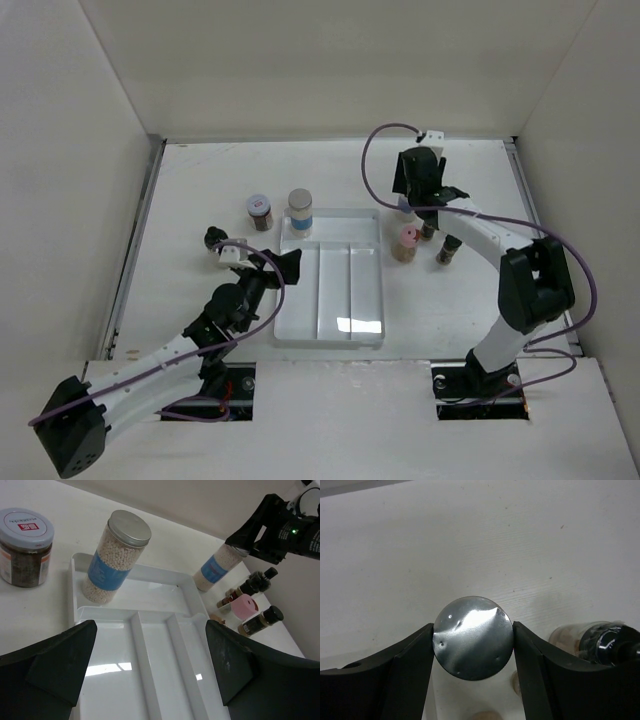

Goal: Organize the condiment bottles

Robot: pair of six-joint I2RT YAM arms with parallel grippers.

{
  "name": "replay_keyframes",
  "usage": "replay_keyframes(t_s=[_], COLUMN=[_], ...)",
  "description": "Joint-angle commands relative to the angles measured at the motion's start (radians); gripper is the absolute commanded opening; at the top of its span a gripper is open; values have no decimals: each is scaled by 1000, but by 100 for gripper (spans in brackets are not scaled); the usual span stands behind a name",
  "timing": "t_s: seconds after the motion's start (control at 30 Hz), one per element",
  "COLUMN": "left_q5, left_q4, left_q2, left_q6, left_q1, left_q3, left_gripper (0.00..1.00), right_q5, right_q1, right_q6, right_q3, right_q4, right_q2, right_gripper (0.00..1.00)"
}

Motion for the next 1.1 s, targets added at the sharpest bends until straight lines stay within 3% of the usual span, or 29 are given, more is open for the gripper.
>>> replay_keyframes(t_s=[0.0,0.13,0.37,0.7,0.93,1.07], left_q5=[8,-37,-57,-41,-37,-31], left_q4=[140,183,189,191,192,191], left_q2=[-4,-19,-25,-40,-16,-20], left_q6=[0,-5,1,1,0,0], left_q1=[11,12,23,23,23,17], left_q3=[-38,-57,-74,-80,-74,-72], left_gripper=[91,91,91,92,92,92], right_q5=[42,39,45,51,74,79], right_q1=[66,200,375,415,426,433], right_q6=[-30,-45,-32,23,54,44], right_q3=[-2,-29,-14,7,-57,-71], right_q4=[113,145,231,286,335,315], right_q2=[-176,-222,-144,25,3,-73], right_gripper=[45,45,45,49,70,91])
